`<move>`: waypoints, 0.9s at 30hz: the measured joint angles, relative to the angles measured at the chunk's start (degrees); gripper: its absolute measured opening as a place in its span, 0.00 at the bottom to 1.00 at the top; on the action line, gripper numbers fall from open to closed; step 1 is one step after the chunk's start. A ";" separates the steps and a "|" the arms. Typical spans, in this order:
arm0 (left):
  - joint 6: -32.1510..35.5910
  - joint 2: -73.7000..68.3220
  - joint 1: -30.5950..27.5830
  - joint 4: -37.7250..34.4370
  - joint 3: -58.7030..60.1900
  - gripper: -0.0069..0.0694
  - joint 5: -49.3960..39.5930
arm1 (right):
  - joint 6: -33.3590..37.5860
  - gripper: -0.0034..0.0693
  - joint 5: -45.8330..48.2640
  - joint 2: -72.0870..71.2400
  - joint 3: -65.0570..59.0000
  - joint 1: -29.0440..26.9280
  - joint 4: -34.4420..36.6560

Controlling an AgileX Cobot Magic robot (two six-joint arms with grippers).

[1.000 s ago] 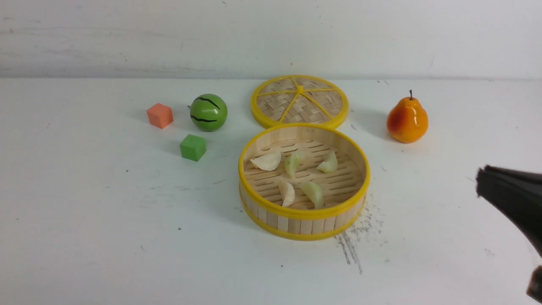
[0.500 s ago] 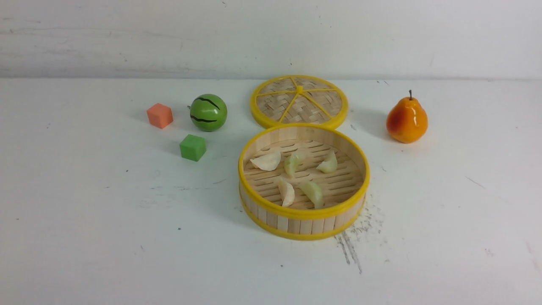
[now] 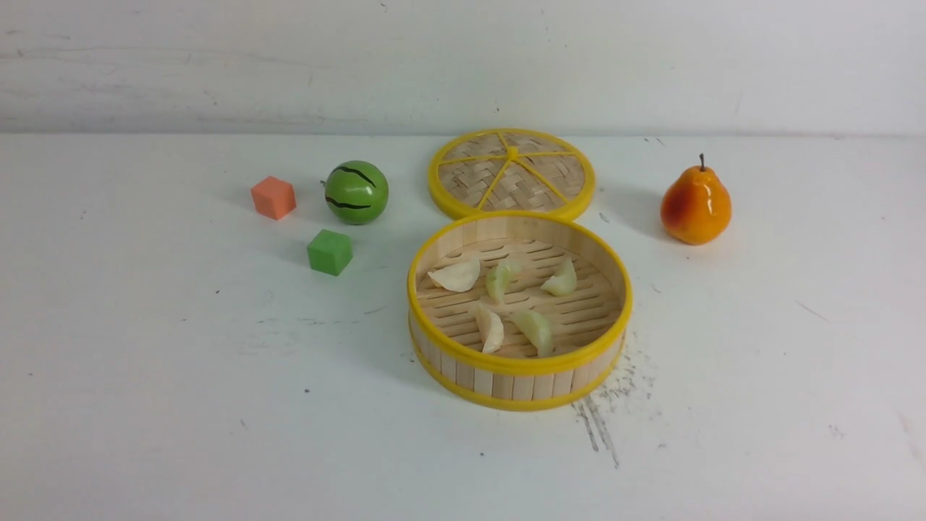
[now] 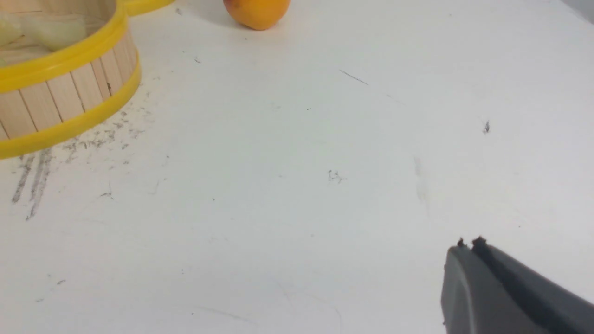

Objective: Put the dumplings into the steamer on the white table.

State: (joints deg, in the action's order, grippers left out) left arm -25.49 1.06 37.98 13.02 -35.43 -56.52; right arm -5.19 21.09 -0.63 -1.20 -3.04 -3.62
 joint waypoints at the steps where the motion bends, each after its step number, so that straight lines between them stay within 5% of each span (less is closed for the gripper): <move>1: 0.00 0.00 0.00 0.00 0.00 0.25 0.00 | 0.00 0.02 0.20 0.00 0.02 0.00 0.06; 27: -0.05 0.00 0.00 0.00 0.00 0.28 0.00 | 0.00 0.04 0.45 0.00 0.13 0.00 0.17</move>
State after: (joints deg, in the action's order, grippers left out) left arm -25.54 1.06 37.98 13.02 -35.43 -56.52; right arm -5.19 21.54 -0.63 -1.07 -3.04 -3.45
